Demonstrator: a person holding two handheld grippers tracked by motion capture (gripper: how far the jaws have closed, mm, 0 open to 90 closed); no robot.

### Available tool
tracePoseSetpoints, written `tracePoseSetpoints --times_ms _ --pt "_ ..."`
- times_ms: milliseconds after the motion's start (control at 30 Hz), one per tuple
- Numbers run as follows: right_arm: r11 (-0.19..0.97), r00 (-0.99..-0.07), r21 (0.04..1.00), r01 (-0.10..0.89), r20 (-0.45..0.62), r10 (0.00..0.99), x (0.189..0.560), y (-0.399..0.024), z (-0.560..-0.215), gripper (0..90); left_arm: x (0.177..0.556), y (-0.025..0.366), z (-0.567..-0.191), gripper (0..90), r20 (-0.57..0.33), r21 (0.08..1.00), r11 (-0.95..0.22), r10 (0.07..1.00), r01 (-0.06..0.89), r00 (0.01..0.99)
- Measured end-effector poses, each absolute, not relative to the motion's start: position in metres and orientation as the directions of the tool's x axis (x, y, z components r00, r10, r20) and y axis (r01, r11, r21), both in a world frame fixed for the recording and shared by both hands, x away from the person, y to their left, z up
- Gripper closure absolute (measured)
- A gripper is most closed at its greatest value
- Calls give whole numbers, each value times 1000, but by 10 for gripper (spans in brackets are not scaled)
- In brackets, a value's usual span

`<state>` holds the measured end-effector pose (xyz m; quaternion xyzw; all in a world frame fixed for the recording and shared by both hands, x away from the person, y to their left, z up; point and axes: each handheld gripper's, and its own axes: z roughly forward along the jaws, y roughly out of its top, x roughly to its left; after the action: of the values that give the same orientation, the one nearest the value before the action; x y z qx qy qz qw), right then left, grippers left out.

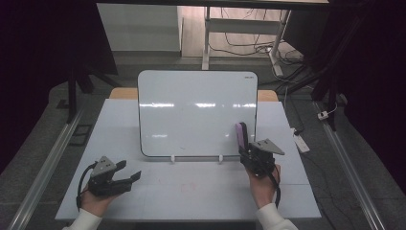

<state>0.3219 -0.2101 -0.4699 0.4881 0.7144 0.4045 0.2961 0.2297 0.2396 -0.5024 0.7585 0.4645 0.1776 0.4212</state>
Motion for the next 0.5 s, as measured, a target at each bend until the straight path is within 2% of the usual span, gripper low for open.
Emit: tracePoseSetpoints --times_ms 200,367,500 --pt "194 -386 893 406 -25 922 316 -217 -467 470 229 241 -502 289 -124 807 -208 856 554 501" --pt "238 -483 901 362 -37 875 309 -230 -464 441 230 242 -502 289 -125 805 -207 856 556 501" --pt "277 -519 896 348 -62 852 305 -240 -467 421 230 243 -503 289 -125 803 -210 855 557 503"
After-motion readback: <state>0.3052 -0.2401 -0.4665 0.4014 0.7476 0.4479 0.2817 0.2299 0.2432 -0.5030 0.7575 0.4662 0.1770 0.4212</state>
